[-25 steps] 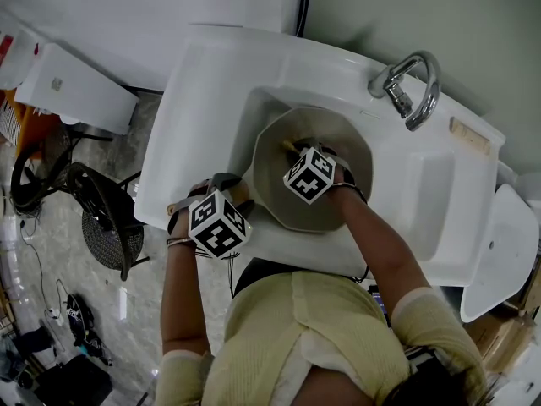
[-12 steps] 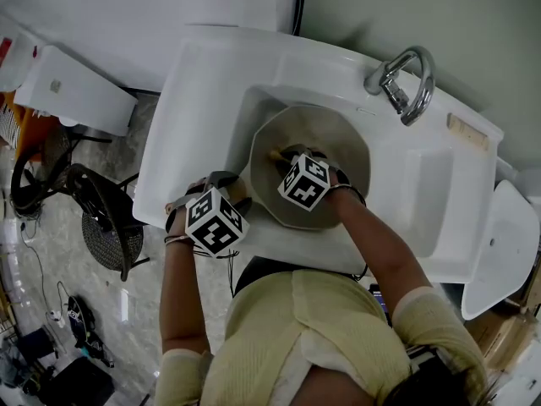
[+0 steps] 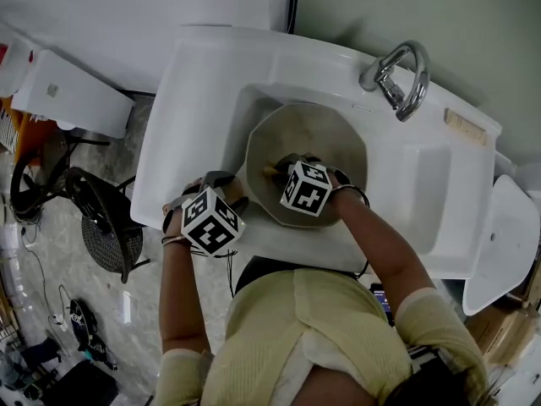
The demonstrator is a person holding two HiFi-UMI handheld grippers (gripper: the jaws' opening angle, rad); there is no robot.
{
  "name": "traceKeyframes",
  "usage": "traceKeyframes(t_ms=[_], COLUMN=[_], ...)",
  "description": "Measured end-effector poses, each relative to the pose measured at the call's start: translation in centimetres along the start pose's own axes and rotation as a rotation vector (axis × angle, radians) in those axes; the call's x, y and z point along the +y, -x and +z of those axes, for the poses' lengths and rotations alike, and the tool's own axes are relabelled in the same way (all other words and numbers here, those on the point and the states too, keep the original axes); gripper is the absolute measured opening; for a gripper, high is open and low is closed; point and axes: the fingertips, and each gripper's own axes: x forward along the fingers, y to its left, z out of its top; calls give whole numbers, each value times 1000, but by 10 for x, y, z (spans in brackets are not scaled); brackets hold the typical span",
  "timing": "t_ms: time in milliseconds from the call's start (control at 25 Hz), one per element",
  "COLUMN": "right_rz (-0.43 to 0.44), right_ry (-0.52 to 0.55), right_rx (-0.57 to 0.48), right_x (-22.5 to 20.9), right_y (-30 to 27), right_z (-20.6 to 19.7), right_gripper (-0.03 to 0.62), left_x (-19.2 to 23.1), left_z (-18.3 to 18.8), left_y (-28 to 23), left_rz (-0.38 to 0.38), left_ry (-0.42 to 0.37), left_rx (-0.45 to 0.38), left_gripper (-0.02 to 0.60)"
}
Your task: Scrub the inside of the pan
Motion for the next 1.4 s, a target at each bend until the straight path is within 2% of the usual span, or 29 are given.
traceKeyframes(t_ms=[480,800,1000,1120,1240,1400], right_rz=[203,322,369,392,404,406], right_ry=[79,65,61,75,88,61], right_rx=[90,184,256,336,422,485], right_x=[35,50,59,62,63,61], right_y=[11,20,26,32,37,41], right_z=[-17,-37,-51,-64,-78,-90], right_gripper=[78,78,78,78,79,78], left_x=[-1,0,0,0,0,-1], left_z=[0,0,0,0,0,1], left_y=[0,0,0,0,0,-1], left_rz=[0,3,2,2,2,5], left_ry=[2,2,2,0,0,-3], left_rx=[3,1,1,0,-1,-2], left_gripper=[261,262,262,262,262,262])
